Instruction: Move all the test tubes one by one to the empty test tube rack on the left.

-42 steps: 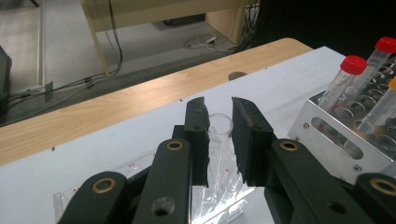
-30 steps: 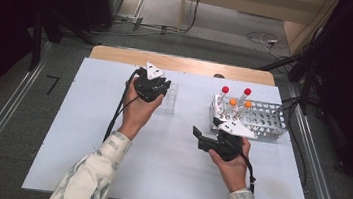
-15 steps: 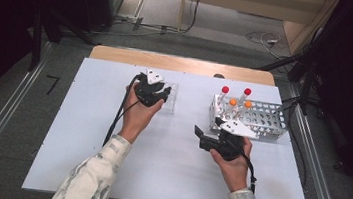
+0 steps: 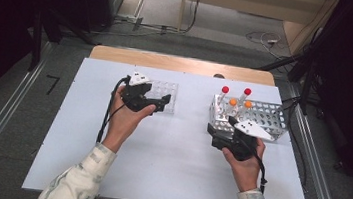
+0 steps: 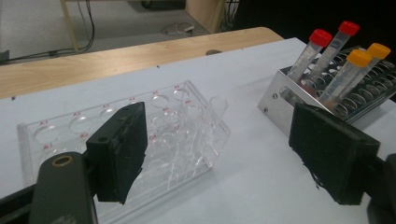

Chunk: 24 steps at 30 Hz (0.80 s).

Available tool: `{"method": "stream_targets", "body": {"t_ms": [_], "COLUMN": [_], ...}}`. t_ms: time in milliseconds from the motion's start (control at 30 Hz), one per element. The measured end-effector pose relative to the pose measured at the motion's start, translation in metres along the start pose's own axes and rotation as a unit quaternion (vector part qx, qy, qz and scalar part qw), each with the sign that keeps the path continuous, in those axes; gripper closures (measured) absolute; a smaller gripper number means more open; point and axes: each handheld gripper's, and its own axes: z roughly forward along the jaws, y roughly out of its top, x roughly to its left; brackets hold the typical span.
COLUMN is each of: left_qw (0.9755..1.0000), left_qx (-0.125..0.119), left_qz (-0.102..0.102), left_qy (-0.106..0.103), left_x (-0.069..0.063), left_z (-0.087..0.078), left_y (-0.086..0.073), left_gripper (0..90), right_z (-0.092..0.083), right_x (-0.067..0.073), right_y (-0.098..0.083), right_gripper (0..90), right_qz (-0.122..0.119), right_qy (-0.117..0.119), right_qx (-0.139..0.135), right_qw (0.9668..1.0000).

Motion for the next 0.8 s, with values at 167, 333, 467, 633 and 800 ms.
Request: {"method": "stream_targets", "body": {"t_ms": [167,333,467,633,800], "left_qw": [0.9999,1.0000,0.9999,0.9998,0.9996], "left_qx": [0.008,0.002,-0.003,-0.003,-0.003], "left_qz": [-0.005,-0.002,-0.002,-0.005,-0.003], "left_qy": [0.008,0.009,0.014,0.020,0.027], "left_x": [0.002,0.001,0.002,0.007,0.012], "left_z": [-0.007,-0.014,-0.020,-0.027,-0.034], "left_y": [-0.013,-0.022,-0.027,-0.031,-0.036], "left_gripper": [20.3,19.0,18.6,18.6,18.6], "right_z": [-0.004,-0.006,-0.008,-0.005,0.000], "right_x": [-0.015,-0.027,-0.035,-0.044,-0.053], "right_y": [-0.002,-0.005,-0.005,-0.004,-0.001], "right_gripper": [18.5,18.5,18.8,19.2,20.3], "right_qz": [0.011,0.017,0.021,0.026,0.031], "right_qy": [-0.021,-0.040,-0.057,-0.074,-0.090], "right_qx": [0.004,0.009,0.008,0.015,0.017], "right_qw": [0.9997,0.9990,0.9981,0.9968,0.9953]}}
